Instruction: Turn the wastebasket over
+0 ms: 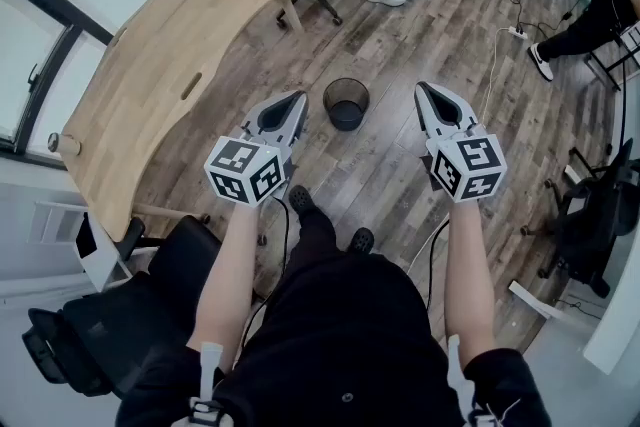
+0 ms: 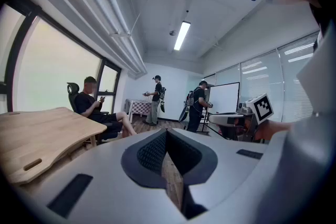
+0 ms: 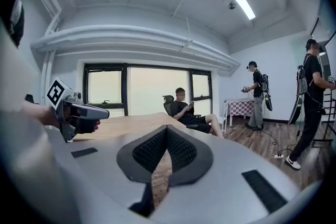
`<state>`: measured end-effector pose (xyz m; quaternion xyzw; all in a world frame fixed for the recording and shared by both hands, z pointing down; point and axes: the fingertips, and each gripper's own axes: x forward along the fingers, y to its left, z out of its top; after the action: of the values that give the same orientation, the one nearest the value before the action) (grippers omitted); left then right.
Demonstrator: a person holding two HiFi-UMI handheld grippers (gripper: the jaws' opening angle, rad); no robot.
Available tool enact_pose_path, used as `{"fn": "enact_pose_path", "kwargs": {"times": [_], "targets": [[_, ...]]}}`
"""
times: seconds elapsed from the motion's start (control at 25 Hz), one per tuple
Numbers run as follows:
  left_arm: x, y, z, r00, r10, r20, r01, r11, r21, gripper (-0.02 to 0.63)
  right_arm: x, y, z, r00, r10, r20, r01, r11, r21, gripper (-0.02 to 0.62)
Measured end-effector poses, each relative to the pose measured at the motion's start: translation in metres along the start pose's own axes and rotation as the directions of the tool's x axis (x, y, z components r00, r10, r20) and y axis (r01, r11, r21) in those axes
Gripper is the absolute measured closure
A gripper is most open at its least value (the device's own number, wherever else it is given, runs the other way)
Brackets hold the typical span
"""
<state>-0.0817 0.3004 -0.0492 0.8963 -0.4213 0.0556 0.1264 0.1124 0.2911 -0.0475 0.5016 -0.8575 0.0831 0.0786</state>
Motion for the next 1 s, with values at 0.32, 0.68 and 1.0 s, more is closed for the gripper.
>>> {"fn": "enact_pose_path", "kwargs": {"times": [0.32, 0.68, 1.0], "targets": [[0.000, -0.011, -0.001, 1.000, 0.002, -0.011, -0.002, 1.000, 0.019, 0.590, -0.007, 0.000, 0.000, 1.000, 0.020, 0.005, -0.020, 1.000, -0.002, 0.563], [0.004, -0.022, -0.007, 0.999, 0.015, -0.030, -0.014, 0.999, 0.029, 0.590, -0.015, -0.005, -0.005, 0.998, 0.058, 0.013, -0.058, 0.996, 0.067, 0.563], [0.007, -0.024, -0.025, 0.997, 0.036, -0.068, -0.035, 0.999, 0.011, 0.589, -0.017, -0.016, -0.033, 0.997, 0.072, -0.022, -0.067, 0.986, 0.153, 0.563]]}}
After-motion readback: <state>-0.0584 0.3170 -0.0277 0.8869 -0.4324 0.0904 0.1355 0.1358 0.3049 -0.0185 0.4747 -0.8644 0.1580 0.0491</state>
